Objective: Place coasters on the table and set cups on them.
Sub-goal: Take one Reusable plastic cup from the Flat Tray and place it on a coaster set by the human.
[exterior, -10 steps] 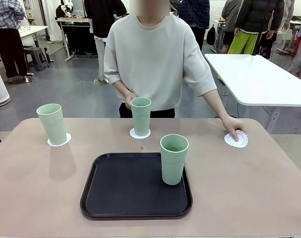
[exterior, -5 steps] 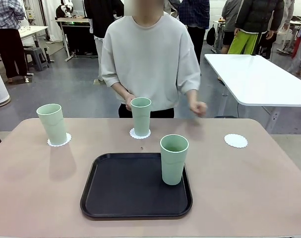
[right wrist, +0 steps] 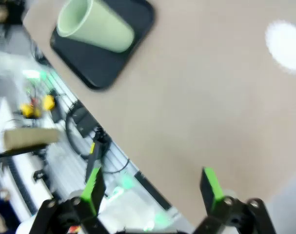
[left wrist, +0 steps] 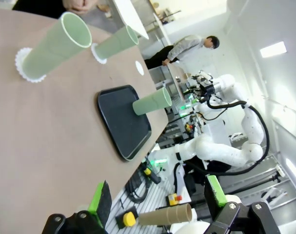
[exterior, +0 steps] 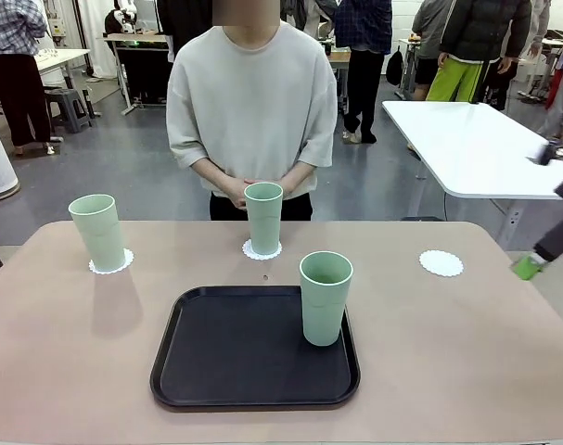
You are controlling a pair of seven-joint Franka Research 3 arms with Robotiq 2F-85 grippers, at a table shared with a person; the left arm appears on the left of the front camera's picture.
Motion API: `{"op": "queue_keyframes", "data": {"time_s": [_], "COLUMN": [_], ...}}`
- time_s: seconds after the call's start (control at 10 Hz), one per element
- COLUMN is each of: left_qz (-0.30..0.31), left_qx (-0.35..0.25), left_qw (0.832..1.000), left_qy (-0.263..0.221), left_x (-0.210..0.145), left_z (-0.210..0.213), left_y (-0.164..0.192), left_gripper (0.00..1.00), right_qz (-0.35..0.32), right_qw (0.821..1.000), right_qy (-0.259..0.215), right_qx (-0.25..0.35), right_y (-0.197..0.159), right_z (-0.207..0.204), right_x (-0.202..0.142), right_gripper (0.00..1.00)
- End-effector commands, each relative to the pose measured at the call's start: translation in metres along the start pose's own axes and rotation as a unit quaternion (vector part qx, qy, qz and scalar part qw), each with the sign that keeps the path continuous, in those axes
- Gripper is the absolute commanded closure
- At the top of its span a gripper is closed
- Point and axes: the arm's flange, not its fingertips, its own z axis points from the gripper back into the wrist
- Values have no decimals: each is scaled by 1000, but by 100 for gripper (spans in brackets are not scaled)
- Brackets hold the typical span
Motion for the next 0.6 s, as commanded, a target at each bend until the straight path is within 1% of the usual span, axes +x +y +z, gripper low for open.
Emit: {"op": "queue_keyframes", "data": {"time_s": [0.0, 0.1, 0.2, 0.3, 0.4, 0.5], "left_qz": [0, 0, 0, 0, 0, 0], "left_qx": [-4, -4, -4, -4, -4, -4], "left_qw": [1000, 1000, 1000, 1000, 1000, 1000], "left_qy": [-5, -5, -5, -5, -5, -5], "left_x": [-1, -1, -1, -1, -1, -1], "left_z": [1, 1, 1, 1, 1, 1], "left_y": [-2, -2, -2, -2, -2, -2], "left_gripper": [0, 0, 0, 0, 0, 0], "right_qz": [65, 91, 124, 146, 156, 125], "right_qw": [995, 990, 984, 981, 981, 985], "right_qy": [-41, -54, -60, -68, -77, -47], "right_qx": [-57, -97, -111, -106, -84, -106], "right_y": [15, 29, 43, 52, 57, 43], "right_z": [-29, -43, -55, -61, -63, -27], "right_x": [10, 20, 27, 27, 19, 49], "right_gripper": [0, 0, 0, 0, 0, 0]}}
